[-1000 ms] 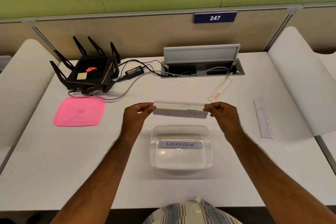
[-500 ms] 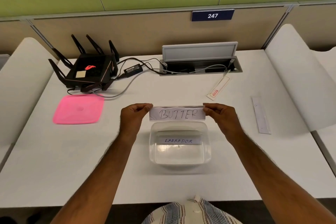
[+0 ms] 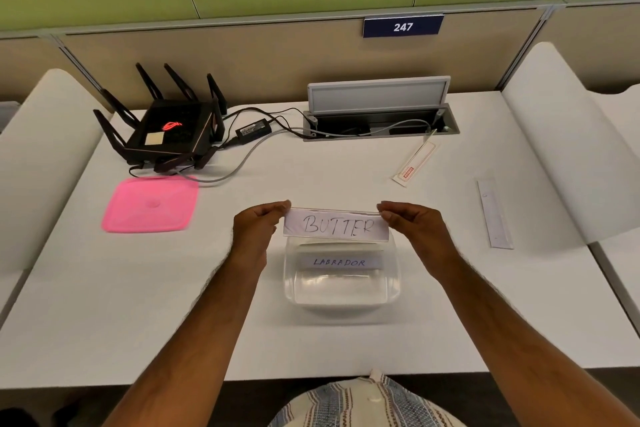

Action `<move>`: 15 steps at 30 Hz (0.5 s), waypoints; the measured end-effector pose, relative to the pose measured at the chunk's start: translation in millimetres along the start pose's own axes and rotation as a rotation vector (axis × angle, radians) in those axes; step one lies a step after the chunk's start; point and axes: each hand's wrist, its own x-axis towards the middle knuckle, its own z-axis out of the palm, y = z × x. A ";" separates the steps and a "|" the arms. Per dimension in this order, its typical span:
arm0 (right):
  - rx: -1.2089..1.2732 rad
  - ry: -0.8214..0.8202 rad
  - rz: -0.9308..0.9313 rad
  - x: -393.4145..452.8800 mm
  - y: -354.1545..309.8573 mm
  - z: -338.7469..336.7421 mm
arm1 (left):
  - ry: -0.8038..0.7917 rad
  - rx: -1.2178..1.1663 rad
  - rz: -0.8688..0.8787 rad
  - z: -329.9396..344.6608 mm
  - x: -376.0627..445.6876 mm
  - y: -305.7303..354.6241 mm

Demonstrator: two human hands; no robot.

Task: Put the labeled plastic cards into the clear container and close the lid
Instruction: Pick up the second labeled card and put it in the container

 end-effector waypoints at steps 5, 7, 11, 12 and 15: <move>0.132 -0.022 -0.008 -2.6 5.0 -1.5 | 0.007 -0.042 -0.064 -1.2 -1.0 -0.4; 0.141 -0.031 -0.024 -2.9 6.0 -2.8 | 0.006 -0.058 -0.070 -1.7 -1.9 -0.7; 0.137 -0.038 -0.043 -2.2 5.2 -3.9 | -0.016 -0.120 -0.084 -1.1 -4.1 -0.4; 0.136 -0.037 -0.047 -1.9 5.0 -3.9 | -0.021 -0.132 -0.084 -1.7 -4.6 -0.1; 0.125 -0.040 -0.064 -1.3 4.6 -5.6 | -0.035 -0.148 -0.084 -2.3 -6.2 0.8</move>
